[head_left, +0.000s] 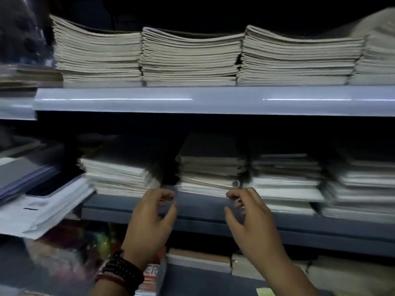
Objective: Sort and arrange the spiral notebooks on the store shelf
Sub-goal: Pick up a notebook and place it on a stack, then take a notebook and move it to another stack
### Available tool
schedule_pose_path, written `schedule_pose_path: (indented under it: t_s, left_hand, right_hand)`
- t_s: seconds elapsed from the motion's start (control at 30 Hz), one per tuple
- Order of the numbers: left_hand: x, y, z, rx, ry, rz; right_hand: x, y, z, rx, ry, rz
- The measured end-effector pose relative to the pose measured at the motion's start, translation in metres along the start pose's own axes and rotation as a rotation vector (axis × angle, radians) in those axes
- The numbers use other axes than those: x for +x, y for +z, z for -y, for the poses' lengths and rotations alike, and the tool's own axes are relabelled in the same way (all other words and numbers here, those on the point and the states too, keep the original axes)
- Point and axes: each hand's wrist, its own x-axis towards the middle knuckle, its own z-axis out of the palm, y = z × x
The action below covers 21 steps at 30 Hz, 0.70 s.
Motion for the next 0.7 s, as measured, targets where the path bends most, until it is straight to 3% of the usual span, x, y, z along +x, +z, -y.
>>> schedule_pose_path:
  t_s: [0.23, 0.4, 0.57, 0.7]
  left_hand:
    - [0.002, 0.081, -0.029, 0.046, 0.261, 0.17]
    - [0.011, 0.123, -0.045, -0.039, 0.298, 0.197]
    - [0.023, 0.153, -0.048, -0.127, 0.304, 0.225]
    - [0.031, 0.165, -0.044, -0.007, 0.338, 0.237]
  right_hand:
    - [-0.016, -0.063, -0.061, -0.13, 0.101, -0.125]
    - [-0.011, -0.07, -0.075, -0.177, 0.101, -0.167]
    - [0.001, -0.063, -0.082, -0.45, 0.05, -0.231]
    - [0.012, -0.05, -0.086, -0.614, 0.038, -0.318]
